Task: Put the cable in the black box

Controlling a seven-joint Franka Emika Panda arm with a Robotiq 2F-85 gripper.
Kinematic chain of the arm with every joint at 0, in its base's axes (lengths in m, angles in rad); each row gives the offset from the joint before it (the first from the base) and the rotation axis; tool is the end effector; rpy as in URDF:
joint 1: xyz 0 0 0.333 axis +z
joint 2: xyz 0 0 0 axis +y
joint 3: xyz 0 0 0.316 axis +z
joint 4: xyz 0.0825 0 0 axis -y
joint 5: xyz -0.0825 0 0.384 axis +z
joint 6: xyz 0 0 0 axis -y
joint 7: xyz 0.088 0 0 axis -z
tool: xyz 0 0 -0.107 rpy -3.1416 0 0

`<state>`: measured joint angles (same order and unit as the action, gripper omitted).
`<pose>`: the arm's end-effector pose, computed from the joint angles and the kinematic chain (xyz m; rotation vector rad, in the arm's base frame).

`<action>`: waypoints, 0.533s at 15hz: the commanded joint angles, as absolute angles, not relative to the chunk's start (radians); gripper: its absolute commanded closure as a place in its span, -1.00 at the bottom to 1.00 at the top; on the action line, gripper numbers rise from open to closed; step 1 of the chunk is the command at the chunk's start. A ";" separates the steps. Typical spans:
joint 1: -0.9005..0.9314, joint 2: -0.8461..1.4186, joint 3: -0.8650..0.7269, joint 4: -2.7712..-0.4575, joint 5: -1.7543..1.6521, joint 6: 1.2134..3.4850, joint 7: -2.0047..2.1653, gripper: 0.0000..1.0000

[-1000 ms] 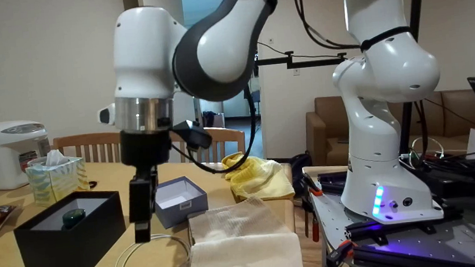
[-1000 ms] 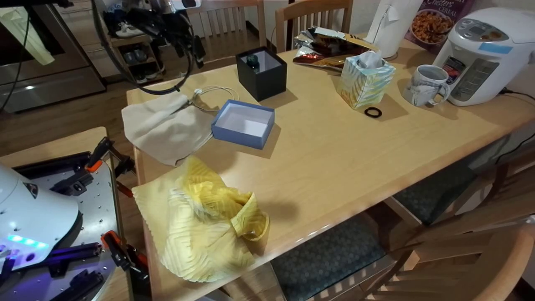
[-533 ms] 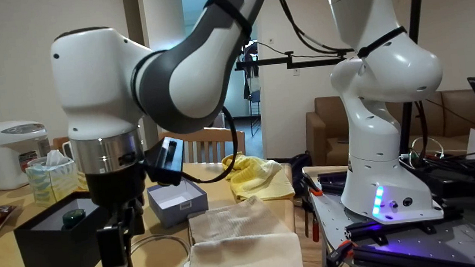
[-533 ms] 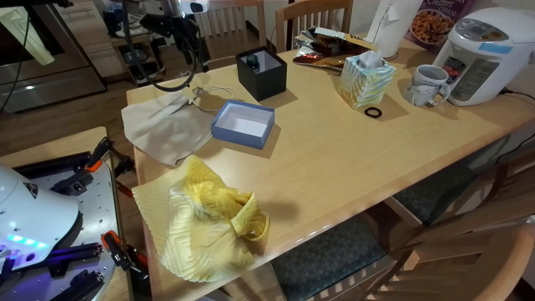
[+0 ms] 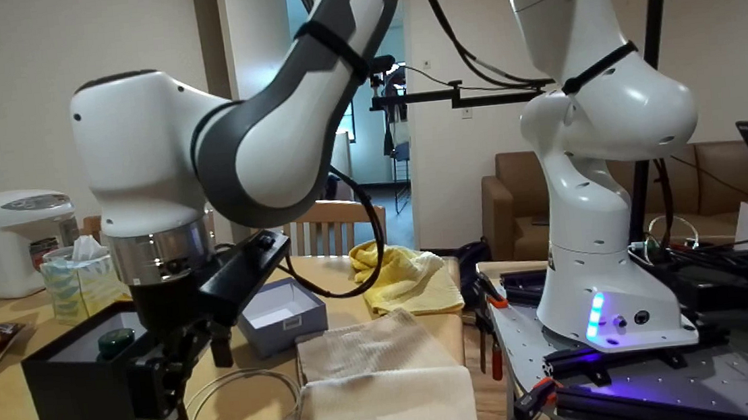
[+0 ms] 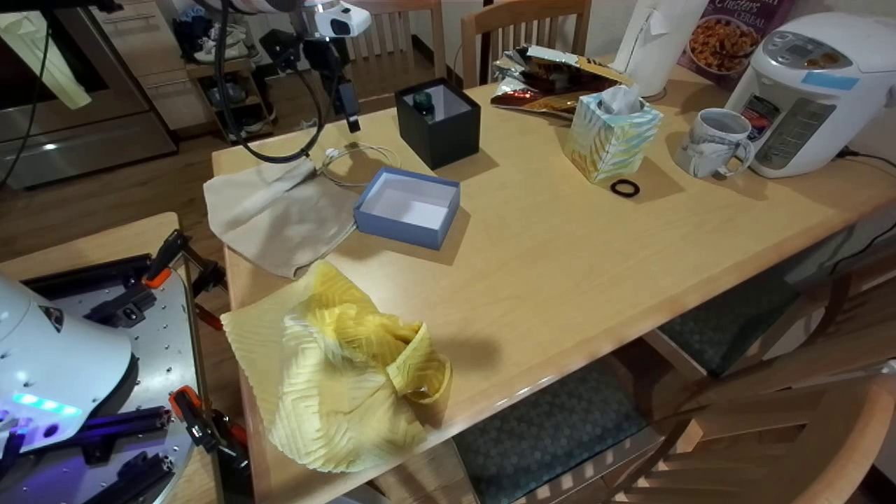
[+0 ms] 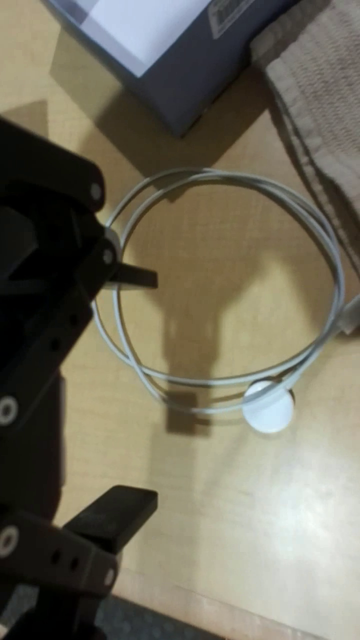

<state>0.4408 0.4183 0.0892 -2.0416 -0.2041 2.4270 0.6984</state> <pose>0.5137 0.2991 0.2332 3.0468 -0.0292 0.0476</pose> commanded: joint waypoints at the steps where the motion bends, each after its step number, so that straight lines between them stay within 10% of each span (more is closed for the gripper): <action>1: 0.436 0.467 0.078 -2.031 -0.166 2.397 0.801 -1.00; 8: 0.402 0.507 0.140 -2.001 0.031 2.413 0.759 -1.00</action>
